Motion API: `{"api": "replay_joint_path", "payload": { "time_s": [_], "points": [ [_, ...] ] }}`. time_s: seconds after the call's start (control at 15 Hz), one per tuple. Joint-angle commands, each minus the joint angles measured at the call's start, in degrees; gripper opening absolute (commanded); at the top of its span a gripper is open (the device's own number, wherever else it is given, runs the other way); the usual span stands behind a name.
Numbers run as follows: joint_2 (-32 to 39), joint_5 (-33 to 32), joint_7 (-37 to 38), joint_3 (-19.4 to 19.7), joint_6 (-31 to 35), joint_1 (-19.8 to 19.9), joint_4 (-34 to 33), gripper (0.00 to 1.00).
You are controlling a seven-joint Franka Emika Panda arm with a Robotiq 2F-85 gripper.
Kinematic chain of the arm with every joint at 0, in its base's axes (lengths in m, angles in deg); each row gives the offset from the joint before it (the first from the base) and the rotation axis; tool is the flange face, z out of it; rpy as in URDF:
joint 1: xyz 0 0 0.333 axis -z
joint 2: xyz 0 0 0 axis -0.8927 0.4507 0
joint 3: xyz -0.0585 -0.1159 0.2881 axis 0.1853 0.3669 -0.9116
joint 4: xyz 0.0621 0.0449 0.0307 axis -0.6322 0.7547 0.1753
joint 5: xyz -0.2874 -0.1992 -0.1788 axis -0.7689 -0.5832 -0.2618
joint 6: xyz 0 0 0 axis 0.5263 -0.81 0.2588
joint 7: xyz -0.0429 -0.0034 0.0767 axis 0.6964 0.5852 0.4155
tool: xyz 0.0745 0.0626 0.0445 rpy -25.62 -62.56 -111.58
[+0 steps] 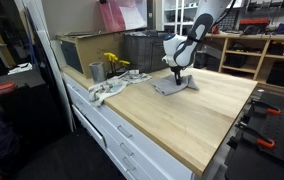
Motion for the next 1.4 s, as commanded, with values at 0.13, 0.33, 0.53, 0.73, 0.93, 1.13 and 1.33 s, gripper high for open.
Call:
{"api": "replay_joint_path", "payload": {
  "time_s": [0.13,0.33,0.53,0.73,0.93,1.13,1.33],
  "points": [
    [-10.9,8.3,4.4,-2.5,-0.2,1.4,6.5,0.46],
    [-13.7,17.7,4.3,-7.1,-5.4,2.8,4.9,0.69],
    [-12.1,27.3,5.7,-11.5,-10.4,3.1,0.8,0.91],
    [-8.4,34.4,9.5,-13.6,-11.5,2.1,-2.7,1.0],
    [-4.2,35.9,13.0,-13.2,-10.0,0.2,-4.8,1.0],
    [0.4,34.7,16.1,-11.9,-9.4,-1.5,-6.9,1.0],
    [3.3,34.0,17.6,-10.8,-8.4,-2.6,-7.9,0.74]
  ]
}}
